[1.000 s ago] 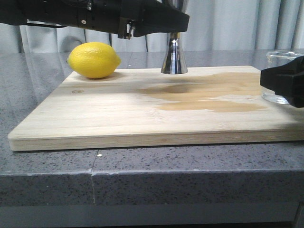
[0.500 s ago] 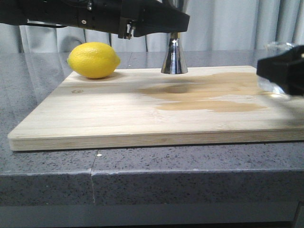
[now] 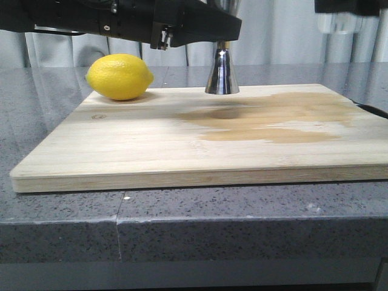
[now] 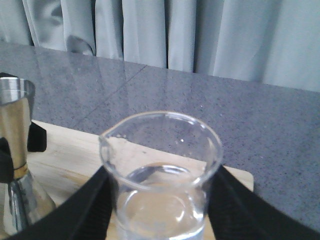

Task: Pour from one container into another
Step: 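Grasp the glass beaker with the right gripper and lift it, then tilt the beaker with the right gripper, pouring liquid into the jigger cup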

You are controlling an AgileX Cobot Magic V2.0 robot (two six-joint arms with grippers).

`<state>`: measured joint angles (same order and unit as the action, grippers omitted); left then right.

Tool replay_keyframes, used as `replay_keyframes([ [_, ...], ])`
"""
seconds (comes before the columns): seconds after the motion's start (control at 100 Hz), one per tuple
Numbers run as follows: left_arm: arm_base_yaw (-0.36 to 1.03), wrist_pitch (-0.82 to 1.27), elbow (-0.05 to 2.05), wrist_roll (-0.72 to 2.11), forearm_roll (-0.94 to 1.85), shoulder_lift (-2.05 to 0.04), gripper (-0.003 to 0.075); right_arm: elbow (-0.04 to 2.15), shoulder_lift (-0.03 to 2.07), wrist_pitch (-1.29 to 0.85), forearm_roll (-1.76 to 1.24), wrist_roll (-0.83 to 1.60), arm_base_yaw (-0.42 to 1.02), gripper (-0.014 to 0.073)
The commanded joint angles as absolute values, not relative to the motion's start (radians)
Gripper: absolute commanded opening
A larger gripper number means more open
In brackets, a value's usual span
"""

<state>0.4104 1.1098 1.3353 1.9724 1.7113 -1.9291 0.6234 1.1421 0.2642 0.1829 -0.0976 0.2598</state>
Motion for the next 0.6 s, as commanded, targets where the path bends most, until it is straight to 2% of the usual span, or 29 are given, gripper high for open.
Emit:
replay_keyframes([
  [0.0, 0.411, 1.163, 1.358, 1.973, 1.796, -1.876, 0.0178, 0.746, 1.106, 0.156, 0.224, -0.105, 0.291, 0.0318],
  [0.25, 0.415, 1.280, 1.358, 2.017, 1.813, -1.876, 0.0178, 0.979, 1.115, -0.163, 0.299, -0.093, 0.389, 0.0318],
  [0.59, 0.472, 1.260, 1.358, 2.017, 1.770, -1.876, 0.0178, 1.175, 1.134, -0.390, 0.303, 0.115, 0.493, 0.0318],
])
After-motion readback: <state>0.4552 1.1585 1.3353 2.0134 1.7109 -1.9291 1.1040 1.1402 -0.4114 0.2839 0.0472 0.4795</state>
